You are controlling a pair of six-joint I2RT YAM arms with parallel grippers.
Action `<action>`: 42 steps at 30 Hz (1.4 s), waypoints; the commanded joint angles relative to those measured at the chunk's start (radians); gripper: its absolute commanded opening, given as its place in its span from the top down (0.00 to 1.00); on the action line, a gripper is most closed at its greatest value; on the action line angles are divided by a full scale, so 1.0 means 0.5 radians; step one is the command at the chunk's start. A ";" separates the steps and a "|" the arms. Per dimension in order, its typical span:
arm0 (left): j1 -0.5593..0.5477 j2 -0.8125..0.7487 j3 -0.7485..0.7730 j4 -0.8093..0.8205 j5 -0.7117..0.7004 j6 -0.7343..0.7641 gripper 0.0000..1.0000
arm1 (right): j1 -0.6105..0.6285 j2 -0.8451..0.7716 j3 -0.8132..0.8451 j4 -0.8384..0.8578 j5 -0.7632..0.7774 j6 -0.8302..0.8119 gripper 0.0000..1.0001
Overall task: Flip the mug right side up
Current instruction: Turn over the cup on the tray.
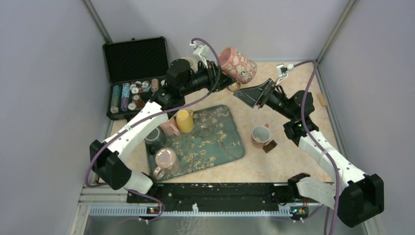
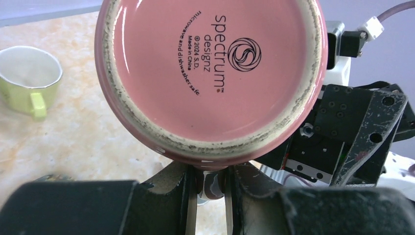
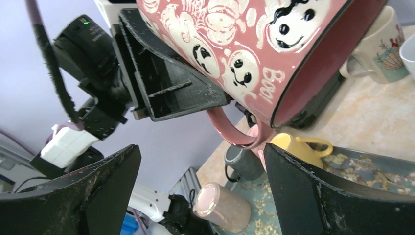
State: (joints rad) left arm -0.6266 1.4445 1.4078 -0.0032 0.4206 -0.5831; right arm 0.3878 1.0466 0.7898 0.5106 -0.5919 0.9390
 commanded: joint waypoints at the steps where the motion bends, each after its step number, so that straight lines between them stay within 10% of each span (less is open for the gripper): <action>1: 0.012 -0.003 0.135 0.558 0.176 -0.191 1.00 | -0.021 0.025 -0.014 0.299 -0.060 0.112 0.06; 29: -0.013 0.133 -0.050 1.128 0.481 -0.653 1.00 | -0.021 0.167 -0.009 0.792 -0.045 0.430 0.46; 42: -0.013 0.131 -0.109 1.135 0.487 -0.660 1.00 | -0.022 0.142 -0.017 0.695 0.025 0.363 0.81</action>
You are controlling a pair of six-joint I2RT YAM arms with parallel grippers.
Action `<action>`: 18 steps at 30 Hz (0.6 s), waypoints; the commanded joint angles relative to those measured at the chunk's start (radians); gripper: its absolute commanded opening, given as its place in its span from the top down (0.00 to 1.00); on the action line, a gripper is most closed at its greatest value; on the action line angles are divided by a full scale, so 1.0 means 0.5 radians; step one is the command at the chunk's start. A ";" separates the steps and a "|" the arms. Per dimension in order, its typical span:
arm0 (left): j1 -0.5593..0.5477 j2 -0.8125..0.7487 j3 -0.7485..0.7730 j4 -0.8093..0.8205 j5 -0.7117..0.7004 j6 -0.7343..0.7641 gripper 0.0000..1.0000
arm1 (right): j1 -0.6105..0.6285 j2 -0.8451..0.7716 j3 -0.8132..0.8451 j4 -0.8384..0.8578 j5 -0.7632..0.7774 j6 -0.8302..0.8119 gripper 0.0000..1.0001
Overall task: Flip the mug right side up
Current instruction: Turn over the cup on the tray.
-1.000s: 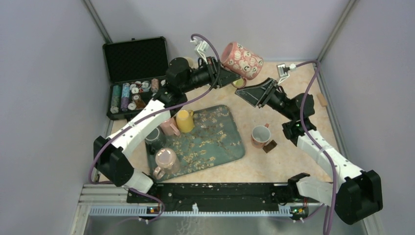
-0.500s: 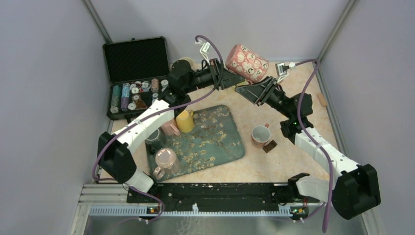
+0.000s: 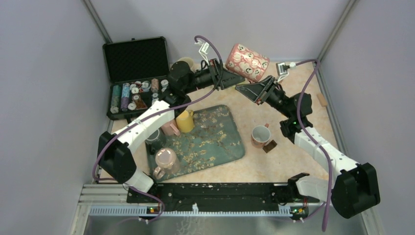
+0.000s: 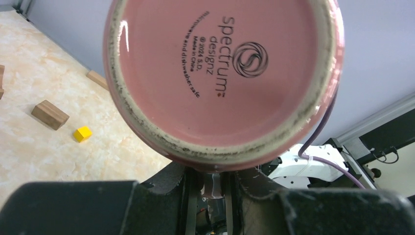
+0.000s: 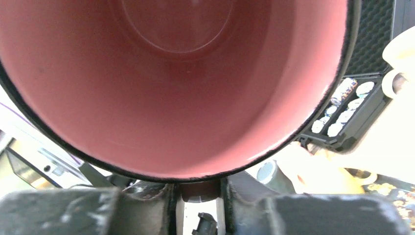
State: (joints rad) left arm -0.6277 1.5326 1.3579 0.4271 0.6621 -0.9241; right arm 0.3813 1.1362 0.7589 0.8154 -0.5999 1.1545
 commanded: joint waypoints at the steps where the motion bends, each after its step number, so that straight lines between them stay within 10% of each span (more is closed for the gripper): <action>1: -0.012 -0.046 -0.015 0.277 0.004 0.023 1.00 | -0.008 -0.047 0.047 0.067 0.047 -0.083 0.85; 9: -0.009 -0.042 -0.046 0.265 -0.018 0.054 1.00 | -0.008 -0.140 0.047 -0.151 0.148 -0.268 1.00; 18: -0.010 -0.050 -0.072 0.206 -0.048 0.145 0.56 | -0.008 -0.188 0.065 -0.273 0.227 -0.339 1.00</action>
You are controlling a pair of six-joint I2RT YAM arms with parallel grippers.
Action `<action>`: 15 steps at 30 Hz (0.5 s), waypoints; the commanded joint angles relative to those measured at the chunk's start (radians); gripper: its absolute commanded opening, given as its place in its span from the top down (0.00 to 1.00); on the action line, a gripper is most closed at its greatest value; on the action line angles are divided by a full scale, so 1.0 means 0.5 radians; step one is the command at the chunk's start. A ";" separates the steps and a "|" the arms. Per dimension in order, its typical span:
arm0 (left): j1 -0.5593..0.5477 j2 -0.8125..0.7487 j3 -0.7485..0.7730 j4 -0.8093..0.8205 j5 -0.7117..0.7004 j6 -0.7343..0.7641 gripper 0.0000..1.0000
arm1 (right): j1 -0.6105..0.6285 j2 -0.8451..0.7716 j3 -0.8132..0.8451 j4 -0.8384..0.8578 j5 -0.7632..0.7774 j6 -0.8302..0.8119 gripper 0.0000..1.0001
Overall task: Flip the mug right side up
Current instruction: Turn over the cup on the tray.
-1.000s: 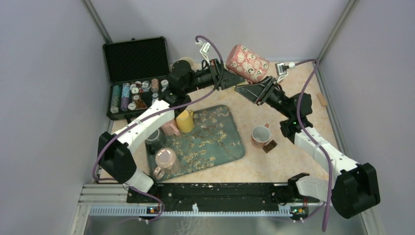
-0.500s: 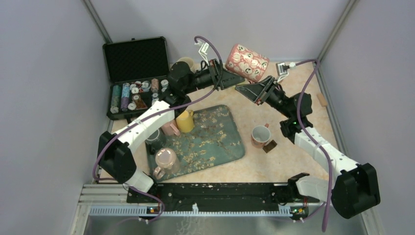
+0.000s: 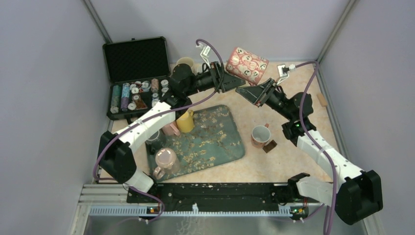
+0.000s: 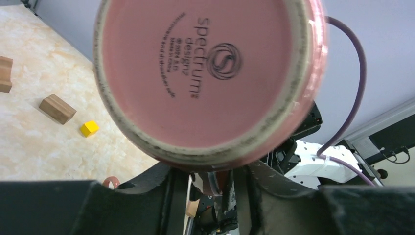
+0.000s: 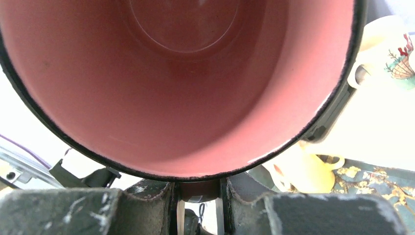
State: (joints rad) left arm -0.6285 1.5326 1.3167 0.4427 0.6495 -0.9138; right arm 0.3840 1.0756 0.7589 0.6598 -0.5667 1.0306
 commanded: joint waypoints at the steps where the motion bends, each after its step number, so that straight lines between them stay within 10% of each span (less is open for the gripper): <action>1: -0.009 -0.055 0.000 0.160 -0.035 0.143 0.52 | -0.013 -0.073 0.063 0.022 0.172 -0.096 1.00; 15: -0.007 -0.197 -0.068 -0.320 -0.302 0.536 0.04 | -0.014 -0.118 0.100 -0.348 0.337 -0.272 1.00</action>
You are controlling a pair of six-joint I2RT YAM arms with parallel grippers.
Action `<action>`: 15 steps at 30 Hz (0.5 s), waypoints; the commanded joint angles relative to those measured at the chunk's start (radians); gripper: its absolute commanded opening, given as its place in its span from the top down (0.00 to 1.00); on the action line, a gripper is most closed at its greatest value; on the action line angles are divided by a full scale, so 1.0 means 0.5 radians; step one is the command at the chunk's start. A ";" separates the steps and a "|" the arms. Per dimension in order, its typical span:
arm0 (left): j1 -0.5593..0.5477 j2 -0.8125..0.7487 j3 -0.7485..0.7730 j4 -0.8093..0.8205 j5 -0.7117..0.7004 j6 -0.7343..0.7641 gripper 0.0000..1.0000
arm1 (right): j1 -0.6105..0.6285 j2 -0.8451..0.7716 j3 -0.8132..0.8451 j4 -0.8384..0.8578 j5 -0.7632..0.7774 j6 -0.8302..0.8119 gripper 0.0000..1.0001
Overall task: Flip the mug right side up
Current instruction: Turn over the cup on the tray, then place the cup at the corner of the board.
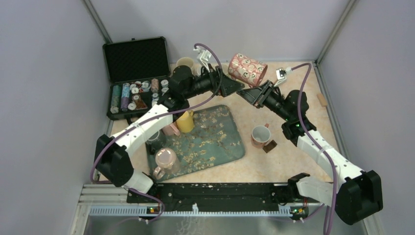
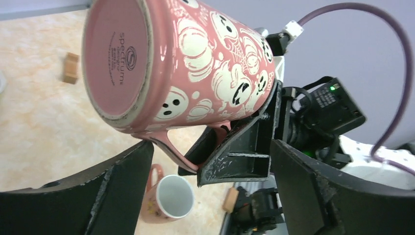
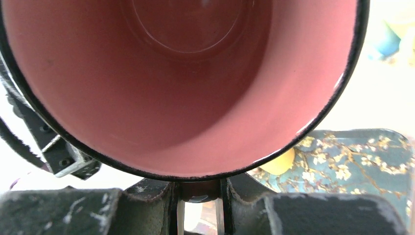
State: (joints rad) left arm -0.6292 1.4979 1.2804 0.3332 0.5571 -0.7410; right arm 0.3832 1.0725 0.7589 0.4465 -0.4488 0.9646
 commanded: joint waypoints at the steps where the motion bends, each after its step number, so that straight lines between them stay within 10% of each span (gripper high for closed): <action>1: -0.006 -0.131 0.010 -0.157 -0.144 0.219 0.02 | -0.013 -0.114 0.108 0.041 0.116 -0.170 1.00; 15: -0.006 -0.244 0.033 -0.705 -0.383 0.608 0.01 | -0.017 0.086 0.551 -0.786 0.534 -0.571 1.00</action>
State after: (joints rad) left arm -0.6292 1.4395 1.2804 0.0494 0.4072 -0.5293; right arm 0.3832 1.1004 0.8677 0.0349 -0.2813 0.7910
